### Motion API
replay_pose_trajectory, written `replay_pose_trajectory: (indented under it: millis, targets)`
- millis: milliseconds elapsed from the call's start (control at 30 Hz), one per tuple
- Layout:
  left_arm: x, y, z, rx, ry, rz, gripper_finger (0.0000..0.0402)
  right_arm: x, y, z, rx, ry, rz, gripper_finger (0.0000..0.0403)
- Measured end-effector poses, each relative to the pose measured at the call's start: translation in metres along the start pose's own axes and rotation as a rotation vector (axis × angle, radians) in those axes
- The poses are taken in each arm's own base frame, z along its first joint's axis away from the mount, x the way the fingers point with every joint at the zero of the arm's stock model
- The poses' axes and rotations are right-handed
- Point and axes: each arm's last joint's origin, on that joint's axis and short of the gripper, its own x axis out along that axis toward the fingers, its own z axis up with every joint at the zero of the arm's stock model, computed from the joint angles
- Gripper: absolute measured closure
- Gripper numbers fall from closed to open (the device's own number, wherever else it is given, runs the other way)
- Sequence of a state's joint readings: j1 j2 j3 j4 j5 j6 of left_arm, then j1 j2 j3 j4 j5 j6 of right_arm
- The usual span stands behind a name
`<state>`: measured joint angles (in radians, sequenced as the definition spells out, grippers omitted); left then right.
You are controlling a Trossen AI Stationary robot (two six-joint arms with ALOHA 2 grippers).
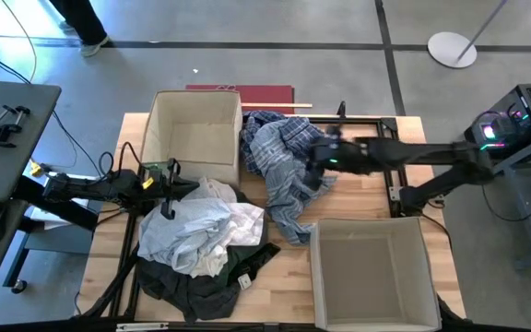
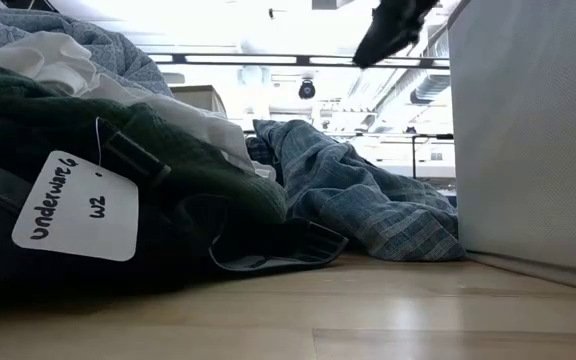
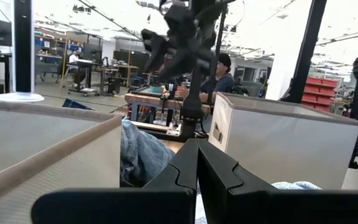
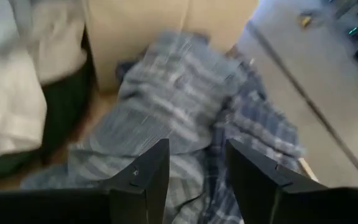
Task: Sort clothes
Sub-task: Put the light blue polo shirt into the bottom laundry bin
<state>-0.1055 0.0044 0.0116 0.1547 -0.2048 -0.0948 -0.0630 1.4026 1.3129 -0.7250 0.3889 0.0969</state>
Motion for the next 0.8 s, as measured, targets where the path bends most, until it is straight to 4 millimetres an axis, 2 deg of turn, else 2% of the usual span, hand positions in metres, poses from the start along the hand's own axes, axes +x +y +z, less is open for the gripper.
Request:
replay_pose_trajectory:
  millis: [133, 233, 433, 533, 600, 667, 733, 800]
  targets:
    - [0.000, 0.000, 0.000, -0.002, 0.000, 0.000, 0.0401, 0.035, 0.000, 0.010, -0.006, 0.086, 0.071, 0.0248]
    - [0.000, 0.000, 0.000, -0.006, 0.001, 0.000, 0.0401, 0.062, 0.000, 0.012, -0.004, 0.147, 0.092, 0.0222]
    - [0.000, 0.000, 0.000, -0.022, 0.000, 0.000, 0.0401, 0.115, 0.000, 0.005, 0.013, 0.231, 0.058, 0.0143]
    - [0.000, 0.000, 0.000, -0.024, 0.000, 0.000, 0.0401, 0.140, 0.006, -0.004, 0.014, 0.278, 0.077, 0.0131]
    - [0.000, 0.000, 0.000, -0.024, 0.000, 0.000, 0.0401, 0.155, 0.013, -0.010, 0.005, 0.306, 0.087, 0.0140]
    - [0.000, 0.000, 0.000, -0.025, 0.000, 0.000, 0.0401, 0.169, 0.021, -0.017, -0.018, 0.333, 0.092, 0.0167]
    - [0.000, 0.000, 0.000, -0.025, 0.000, 0.000, 0.0401, 0.180, 0.026, -0.023, -0.035, 0.349, 0.096, 0.0211]
    - [0.000, 0.000, 0.000, -0.025, -0.001, -0.001, 0.0401, 0.187, 0.032, -0.026, -0.048, 0.355, 0.101, 0.0272]
